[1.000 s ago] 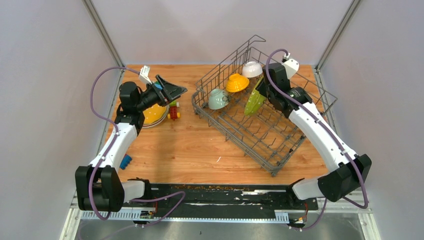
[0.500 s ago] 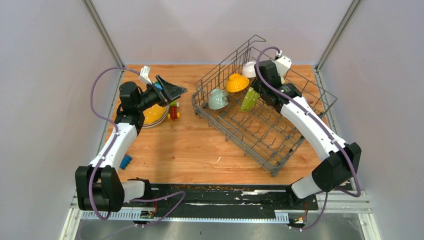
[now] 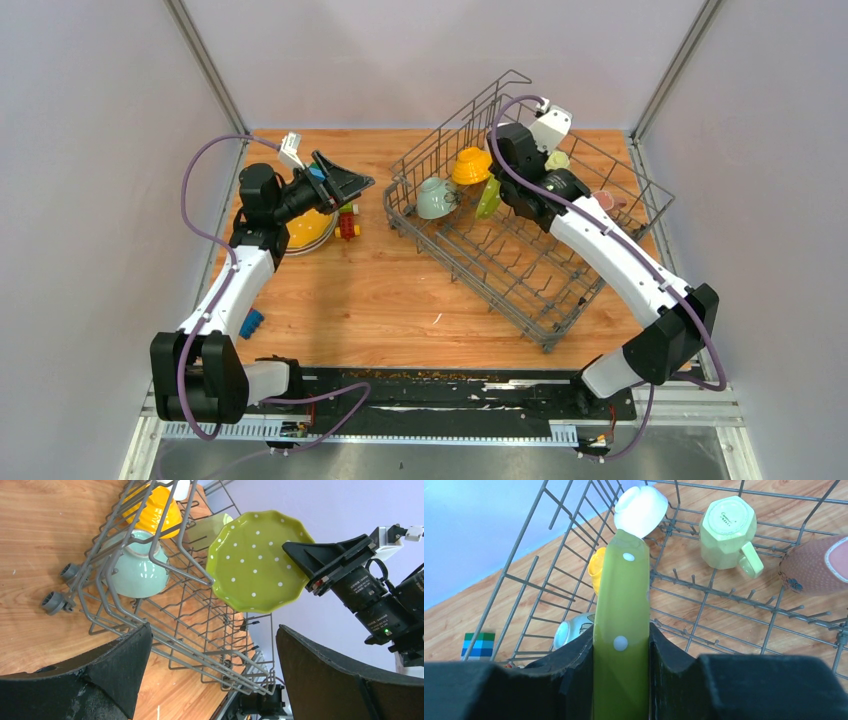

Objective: Load the mixed dishes into the dish rack
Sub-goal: Insert the plate into the dish rack.

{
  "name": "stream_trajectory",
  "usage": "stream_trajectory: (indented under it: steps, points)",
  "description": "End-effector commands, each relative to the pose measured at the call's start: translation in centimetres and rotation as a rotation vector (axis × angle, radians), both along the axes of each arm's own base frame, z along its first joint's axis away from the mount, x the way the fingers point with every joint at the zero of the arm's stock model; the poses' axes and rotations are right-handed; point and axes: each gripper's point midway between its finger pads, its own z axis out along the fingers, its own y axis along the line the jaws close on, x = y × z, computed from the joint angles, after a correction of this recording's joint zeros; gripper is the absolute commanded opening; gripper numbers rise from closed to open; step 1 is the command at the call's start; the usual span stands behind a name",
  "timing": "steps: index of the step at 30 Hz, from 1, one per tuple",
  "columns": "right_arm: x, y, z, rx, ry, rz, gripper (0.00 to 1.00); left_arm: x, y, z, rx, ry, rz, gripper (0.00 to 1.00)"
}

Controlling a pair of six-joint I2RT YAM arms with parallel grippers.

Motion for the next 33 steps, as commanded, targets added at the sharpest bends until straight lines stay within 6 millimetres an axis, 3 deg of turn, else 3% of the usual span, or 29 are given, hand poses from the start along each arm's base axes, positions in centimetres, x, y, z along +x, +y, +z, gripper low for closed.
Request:
stream_trajectory:
  steps: [1, 10, 18, 24, 30, 33]
  points:
    - [0.4, -1.6, 7.0, 0.075, -0.207, -0.103, 0.0, 0.1, -0.1, 1.8, 0.014, -0.078, -0.011, 1.0]
    - [0.1, -2.0, 5.1, 0.07, -0.171, -0.146, 0.0, 0.2, -0.1, 1.6, 0.016, -0.074, -0.013, 1.0]
    - [0.6, -1.5, 1.3, 0.048, -0.105, -0.164, 0.0, 0.1, -0.1, 1.5, 0.017, -0.07, -0.014, 1.0]
    - [0.4, -1.5, 0.4, 0.06, -0.087, -0.182, 0.0, 0.1, -0.1, 1.6, 0.018, -0.071, -0.012, 1.0]
    - [0.8, -0.3, -2.5, 0.082, -0.03, -0.168, 0.0, 0.0, -0.1, 1.5, 0.016, -0.065, -0.013, 1.0]
    - [0.5, -0.7, -2.2, 0.088, -0.035, -0.194, 0.0, 0.0, -0.1, 1.6, 0.02, -0.068, -0.013, 1.0]
